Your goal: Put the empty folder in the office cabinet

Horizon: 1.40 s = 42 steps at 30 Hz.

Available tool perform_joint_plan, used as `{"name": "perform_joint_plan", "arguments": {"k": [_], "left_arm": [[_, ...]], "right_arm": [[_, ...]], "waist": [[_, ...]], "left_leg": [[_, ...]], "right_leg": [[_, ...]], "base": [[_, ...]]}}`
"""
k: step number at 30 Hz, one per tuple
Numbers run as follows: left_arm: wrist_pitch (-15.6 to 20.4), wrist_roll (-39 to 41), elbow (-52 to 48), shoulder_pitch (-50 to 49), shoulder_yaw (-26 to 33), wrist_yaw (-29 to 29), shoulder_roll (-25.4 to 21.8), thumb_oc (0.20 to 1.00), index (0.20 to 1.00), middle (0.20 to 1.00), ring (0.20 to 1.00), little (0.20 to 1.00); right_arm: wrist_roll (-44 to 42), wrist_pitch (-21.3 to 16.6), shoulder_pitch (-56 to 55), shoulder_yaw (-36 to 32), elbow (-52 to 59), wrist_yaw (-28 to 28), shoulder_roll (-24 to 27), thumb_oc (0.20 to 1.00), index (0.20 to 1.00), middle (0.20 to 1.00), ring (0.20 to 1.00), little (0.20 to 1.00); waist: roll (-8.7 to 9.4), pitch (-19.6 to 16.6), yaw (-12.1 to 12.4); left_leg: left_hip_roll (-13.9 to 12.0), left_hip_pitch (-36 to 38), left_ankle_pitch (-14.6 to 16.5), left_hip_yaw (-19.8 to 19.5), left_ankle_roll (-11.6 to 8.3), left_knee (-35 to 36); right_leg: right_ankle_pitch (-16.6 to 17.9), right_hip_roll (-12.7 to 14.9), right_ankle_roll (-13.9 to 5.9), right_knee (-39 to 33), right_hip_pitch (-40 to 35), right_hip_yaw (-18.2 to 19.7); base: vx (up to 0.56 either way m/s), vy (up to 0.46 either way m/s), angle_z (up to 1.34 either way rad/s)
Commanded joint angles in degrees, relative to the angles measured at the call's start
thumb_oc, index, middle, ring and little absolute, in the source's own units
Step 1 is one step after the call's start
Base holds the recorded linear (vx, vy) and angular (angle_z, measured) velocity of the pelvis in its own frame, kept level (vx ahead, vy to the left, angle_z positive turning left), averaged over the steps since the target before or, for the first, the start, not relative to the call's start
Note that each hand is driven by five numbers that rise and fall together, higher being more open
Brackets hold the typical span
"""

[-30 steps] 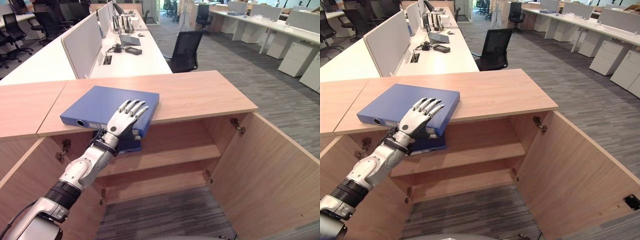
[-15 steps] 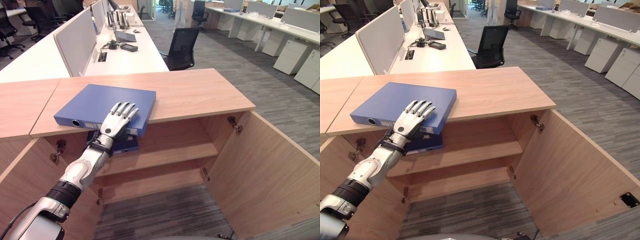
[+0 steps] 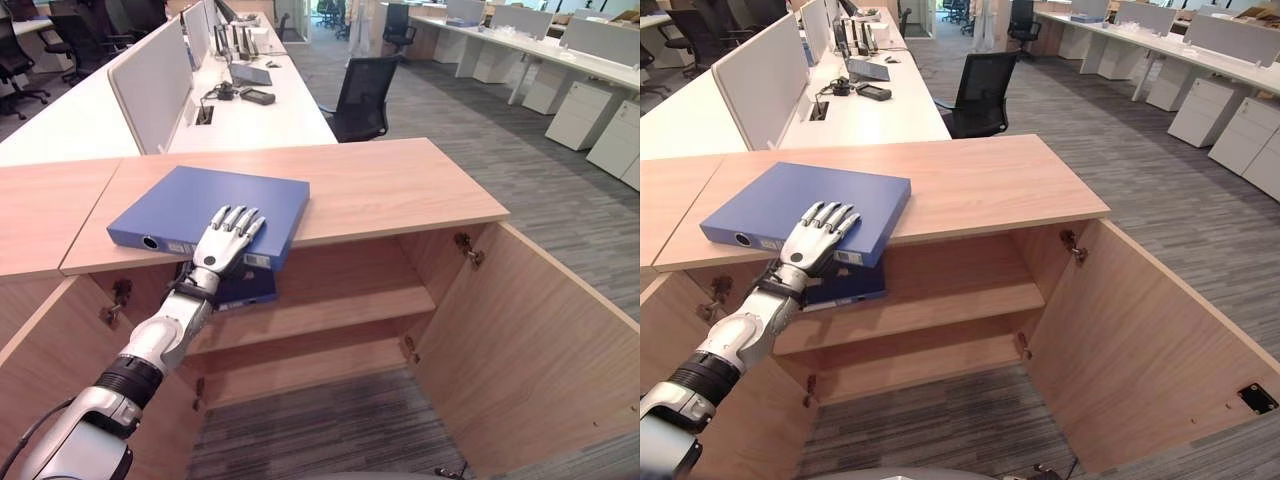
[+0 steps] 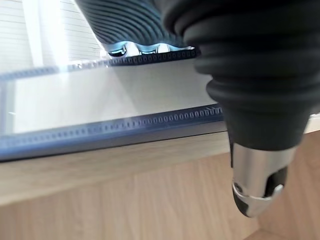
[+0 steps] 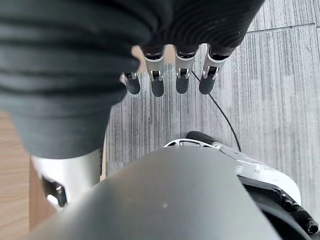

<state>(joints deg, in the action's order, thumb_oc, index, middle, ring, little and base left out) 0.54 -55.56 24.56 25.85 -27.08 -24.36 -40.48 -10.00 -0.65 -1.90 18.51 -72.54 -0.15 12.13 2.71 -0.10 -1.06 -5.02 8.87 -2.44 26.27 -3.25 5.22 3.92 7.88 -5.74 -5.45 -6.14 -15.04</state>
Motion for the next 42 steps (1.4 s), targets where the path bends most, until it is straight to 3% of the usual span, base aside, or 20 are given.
{"name": "perform_joint_plan", "arguments": {"k": [1, 2, 3, 4, 17, 23, 26, 27, 30, 31, 32, 35, 36, 38, 42], "left_arm": [[-1.73, -1.64, 4.09, 8.01, -0.32, -1.07, 0.18, 0.768, 0.768, 0.768, 0.768, 0.768], [-1.74, -1.62, 4.19, 8.06, -0.41, -1.11, 0.24, 0.768, 0.768, 0.768, 0.768, 0.768], [-1.78, -1.56, 4.61, 8.06, -0.59, -0.94, 0.46, 0.256, 0.256, 0.256, 0.256, 0.256], [-1.84, -1.49, 4.67, 7.89, -0.60, -0.73, 0.55, 0.200, 0.200, 0.200, 0.200, 0.200], [-1.25, 1.18, 3.60, 4.95, 1.12, 0.14, 2.48, 0.200, 0.200, 0.200, 0.200, 0.200], [4.60, 8.74, -11.05, -3.77, 6.62, 3.41, 3.70, 0.200, 0.200, 0.200, 0.200, 0.200], [9.05, 22.60, -24.44, -13.82, 12.87, 9.14, 6.53, 0.200, 0.200, 0.200, 0.200, 0.200], [8.96, 22.74, -24.84, -14.10, 13.16, 9.42, 6.45, 0.200, 0.200, 0.200, 0.200, 0.200], [10.71, 38.57, -33.81, -20.40, 16.37, 16.49, 8.86, 0.200, 0.200, 0.200, 0.200, 0.200], [12.45, 54.19, -38.75, -23.37, 17.41, 20.50, 10.14, 0.200, 0.200, 0.200, 0.200, 0.200], [12.34, 54.43, -38.98, -23.52, 17.62, 20.71, 10.06, 0.200, 0.200, 0.200, 0.200, 0.200], [12.24, 86.87, -46.07, -27.41, 20.92, 26.99, 9.71, 0.200, 0.200, 0.200, 0.200, 0.200], [12.20, 86.93, -46.13, -27.48, 21.00, 27.02, 9.68, 0.200, 0.200, 0.200, 0.200, 0.200], [11.95, 98.48, -49.40, -29.79, 22.54, 28.89, 6.39, 0.200, 0.200, 0.200, 0.200, 0.200], [13.45, 107.58, -51.50, -30.76, 25.31, 29.39, 5.63, 0.200, 0.200, 0.200, 0.200, 0.200]], "right_arm": [[0.89, -0.31, 2.92, 3.14, -4.48, -0.71, -1.99, 1.000, 1.000, 1.000, 1.000, 1.000], [0.89, -0.31, 2.88, 3.13, -4.49, -0.71, -1.99, 1.000, 1.000, 1.000, 1.000, 1.000], [0.86, -0.34, 2.91, 3.11, -4.46, -0.71, -1.99, 1.000, 1.000, 1.000, 1.000, 1.000], [0.87, -0.34, 2.85, 3.06, -4.49, -0.73, -1.97, 1.000, 1.000, 1.000, 1.000, 1.000], [0.82, 0.05, 3.00, 2.51, -5.10, -0.72, -2.26, 1.000, 1.000, 1.000, 1.000, 1.000], [-0.21, 0.10, 2.80, 0.78, -5.38, -0.79, -3.06, 1.000, 1.000, 1.000, 1.000, 1.000], [-0.93, 0.35, 2.45, -1.18, -5.98, -0.72, -3.73, 1.000, 1.000, 1.000, 1.000, 1.000], [-0.92, 0.34, 2.45, -1.09, -5.97, -0.72, -3.70, 1.000, 1.000, 1.000, 1.000, 1.000], [-1.37, 0.25, 2.15, -2.26, -5.89, -0.62, -3.39, 1.000, 1.000, 1.000, 1.000, 1.000], [-1.69, 0.22, 2.11, -2.76, -5.90, -0.02, -3.07, 1.000, 1.000, 1.000, 1.000, 1.000], [-1.69, 0.22, 2.13, -2.70, -5.89, 0.00, -3.06, 1.000, 1.000, 1.000, 1.000, 1.000], [-2.28, -0.18, 3.70, -2.94, -4.22, 1.54, -2.75, 1.000, 1.000, 1.000, 1.000, 1.000], [-2.28, -0.18, 3.70, -2.90, -4.22, 1.54, -2.77, 1.000, 1.000, 1.000, 1.000, 1.000], [-2.68, -0.74, 4.36, -3.00, -2.75, 2.30, -2.09, 1.000, 1.000, 1.000, 1.000, 1.000], [-2.70, -1.64, 4.60, -2.66, -1.56, 2.44, -1.62, 1.000, 1.000, 1.000, 1.000, 1.000]], "waist": [[1.05, -0.40, -0.10], [1.00, -0.41, -0.09], [1.05, -0.42, -0.12], [1.02, -0.43, -0.14], [1.20, -0.32, 0.09], [1.30, 0.20, 0.88], [1.35, 0.77, 1.82], [1.37, 0.72, 1.74], [1.16, 1.27, 2.13], [0.80, 1.58, 2.28], [0.85, 1.52, 2.22], [-0.09, 1.99, 2.85], [-0.07, 1.99, 2.82], [-0.34, 2.16, 3.42], [-0.37, 2.27, 3.91]], "left_leg": [[-1.67, 0.87, 4.42, -7.59, -1.08, -0.22], [-1.71, 1.02, 4.67, -7.63, -1.13, -0.22], [-1.69, 0.92, 4.43, -7.55, -1.08, -0.22], [-1.72, 1.10, 4.68, -7.56, -1.13, -0.22], [-1.83, 0.98, 4.22, -7.59, -1.05, -0.22], [-1.89, 0.85, 4.15, -8.33, -0.98, -0.22], [-1.92, 0.55, 4.13, -9.00, -0.95, -0.22], [-1.89, 0.38, 3.88, -8.98, -0.90, -0.22], [-1.88, -0.03, 3.66, -9.48, -0.79, -0.22], [-1.89, -0.11, 3.69, -9.73, -0.80, -0.22], [-1.86, -0.29, 3.48, -9.72, -0.76, -0.22], [-1.67, -0.33, 3.31, -9.98, -0.75, -0.22], [-1.67, -0.32, 3.31, -9.99, -0.75, -0.22], [-1.56, -0.23, 3.13, -10.38, -0.85, -0.22], [-1.45, -0.30, 2.88, -10.85, -0.89, -0.22]], "right_leg": [[-1.61, 1.22, -2.85, 0.45, -2.19, -0.90], [-1.79, 1.19, -2.93, 0.45, -2.35, -0.92], [-1.62, 1.19, -2.83, 0.45, -2.21, -0.88], [-1.79, 1.14, -2.90, 0.45, -2.38, -0.86], [-1.64, 1.03, -2.58, 0.45, -2.31, -0.79], [-1.72, 1.03, -2.29, 0.45, -2.59, -1.20], [-1.80, 0.99, -2.10, 0.45, -2.72, -1.86], [-1.62, 1.02, -2.02, 0.45, -2.55, -1.86], [-1.59, 0.98, -1.85, 0.45, -2.40, -2.15], [-1.56, 1.00, -1.89, 0.45, -2.47, -2.38], [-1.41, 1.03, -1.83, 0.45, -2.29, -2.37], [-1.27, 1.12, -1.96, 0.45, -2.56, -3.01], [-1.27, 1.12, -1.96, 0.45, -2.58, -3.02], [-1.23, 1.20, -2.09, 0.45, -2.86, -3.27], [-1.27, 1.22, -2.13, 0.45, -3.15, -3.67]], "base": [[0.00, 0.000, 0.00], [0.00, 0.000, 0.00], [0.00, 0.000, 0.00], [0.00, 0.000, 0.00], [0.00, 0.000, 0.00], [0.00, 0.000, 0.00], [0.00, 0.000, 0.00], [-0.01, -0.010, 0.04], [-0.02, -0.003, 0.03], [0.00, 0.000, 0.00], [-0.02, 0.012, 0.15], [-0.02, 0.021, 0.15], [0.00, 0.000, 0.00], [0.00, 0.000, 0.02], [0.00, 0.000, 0.00]]}}
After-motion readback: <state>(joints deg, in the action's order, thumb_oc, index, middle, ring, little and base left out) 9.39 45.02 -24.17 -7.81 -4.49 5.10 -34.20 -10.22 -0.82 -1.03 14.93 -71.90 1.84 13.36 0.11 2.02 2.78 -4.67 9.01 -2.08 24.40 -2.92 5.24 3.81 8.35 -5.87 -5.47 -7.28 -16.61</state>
